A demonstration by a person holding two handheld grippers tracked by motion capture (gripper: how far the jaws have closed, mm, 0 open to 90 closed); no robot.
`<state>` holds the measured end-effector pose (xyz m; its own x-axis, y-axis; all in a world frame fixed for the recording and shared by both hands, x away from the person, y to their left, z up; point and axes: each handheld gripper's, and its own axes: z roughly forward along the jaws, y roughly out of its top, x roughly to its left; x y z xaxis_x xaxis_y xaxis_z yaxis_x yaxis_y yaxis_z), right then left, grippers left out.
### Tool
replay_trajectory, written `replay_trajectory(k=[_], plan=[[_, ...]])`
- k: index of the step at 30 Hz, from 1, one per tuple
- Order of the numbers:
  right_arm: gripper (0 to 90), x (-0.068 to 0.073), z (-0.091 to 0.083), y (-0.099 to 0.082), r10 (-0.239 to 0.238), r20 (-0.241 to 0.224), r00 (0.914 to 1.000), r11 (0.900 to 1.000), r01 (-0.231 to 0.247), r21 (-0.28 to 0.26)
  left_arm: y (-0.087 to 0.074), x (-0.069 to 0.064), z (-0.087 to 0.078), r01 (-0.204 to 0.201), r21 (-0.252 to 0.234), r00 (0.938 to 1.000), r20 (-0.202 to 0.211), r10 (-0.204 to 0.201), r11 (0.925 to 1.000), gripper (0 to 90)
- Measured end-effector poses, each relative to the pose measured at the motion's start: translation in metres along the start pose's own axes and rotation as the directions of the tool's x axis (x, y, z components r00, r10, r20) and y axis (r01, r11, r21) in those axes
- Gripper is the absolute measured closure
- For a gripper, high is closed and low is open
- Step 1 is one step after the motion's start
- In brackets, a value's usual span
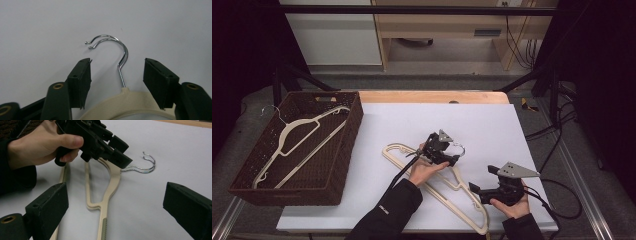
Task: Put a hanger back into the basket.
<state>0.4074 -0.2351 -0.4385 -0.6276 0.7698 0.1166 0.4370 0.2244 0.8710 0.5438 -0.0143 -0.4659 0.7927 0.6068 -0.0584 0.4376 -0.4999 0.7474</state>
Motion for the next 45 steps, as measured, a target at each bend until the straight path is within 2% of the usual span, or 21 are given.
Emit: replay_trajectory(k=[1,6,9,10,12,20,24,29,31,35,39,45], plan=[[6.5,0.0,0.0,0.0,0.0,0.001,1.0,1.0,0.0,0.005,-0.001,-0.001,0.003,-0.015,0.019,0.9999,-0.006,0.015,0.9997,43.8],[6.6,0.0,0.001,0.0,0.002,-0.001,1.0,1.0,-0.002,0.003,-0.001,-0.002,0.009,-0.009,0.04,0.9998,-0.017,0.01,0.9992,50.9],[6.8,0.0,0.001,0.0,-0.001,0.001,1.0,1.0,0.001,0.003,-0.001,-0.002,0.012,-0.004,0.041,1.0,-0.003,0.004,0.9992,55.8],[6.8,-0.001,0.001,0.0,-0.003,0.002,1.0,1.0,0.003,0.003,-0.001,-0.002,0.013,-0.003,0.047,1.0,-0.005,0.003,0.9989,59.9],[6.8,0.0,0.001,0.0,-0.001,0.001,1.0,1.0,0.001,0.003,-0.001,-0.003,0.015,0.0,0.052,1.0,-0.006,0.001,0.9987,61.6],[7.1,0.0,0.001,0.0,0.004,0.001,1.0,1.0,-0.004,0.005,0.0,-0.008,0.016,-0.008,0.065,0.9987,-0.05,0.011,0.9979,75.9],[7.1,0.0,0.001,0.0,0.008,-0.001,1.0,0.9999,-0.008,0.007,0.001,-0.014,0.017,-0.028,0.07,0.9975,-0.063,0.033,0.9971,83.4],[7.1,0.0,0.001,0.0,0.009,-0.003,1.0,0.9999,-0.009,0.007,0.002,-0.014,0.018,-0.001,0.078,0.9982,-0.06,0.006,0.997,85.1],[7.1,0.0,0.001,0.0,0.013,-0.002,0.9999,0.9999,-0.013,0.009,0.003,-0.014,0.018,0.03,0.075,0.9973,-0.069,-0.024,0.9968,86.2],[7.0,0.0,0.001,0.0,0.011,-0.005,0.9999,0.9999,-0.011,0.006,0.003,-0.017,0.015,0.058,0.063,0.9957,-0.076,-0.053,0.9963,87.8],[7.0,0.0,0.001,0.0,0.011,-0.008,0.9999,0.9999,-0.011,0.009,0.006,-0.018,0.007,0.053,0.043,0.9946,-0.091,-0.049,0.9977,88.4],[7.3,-0.001,0.002,0.001,0.011,-0.014,0.9998,0.9999,-0.011,0.002,0.008,-0.02,-0.01,0.05,-0.019,0.9943,-0.093,-0.051,0.9986,88.5]])
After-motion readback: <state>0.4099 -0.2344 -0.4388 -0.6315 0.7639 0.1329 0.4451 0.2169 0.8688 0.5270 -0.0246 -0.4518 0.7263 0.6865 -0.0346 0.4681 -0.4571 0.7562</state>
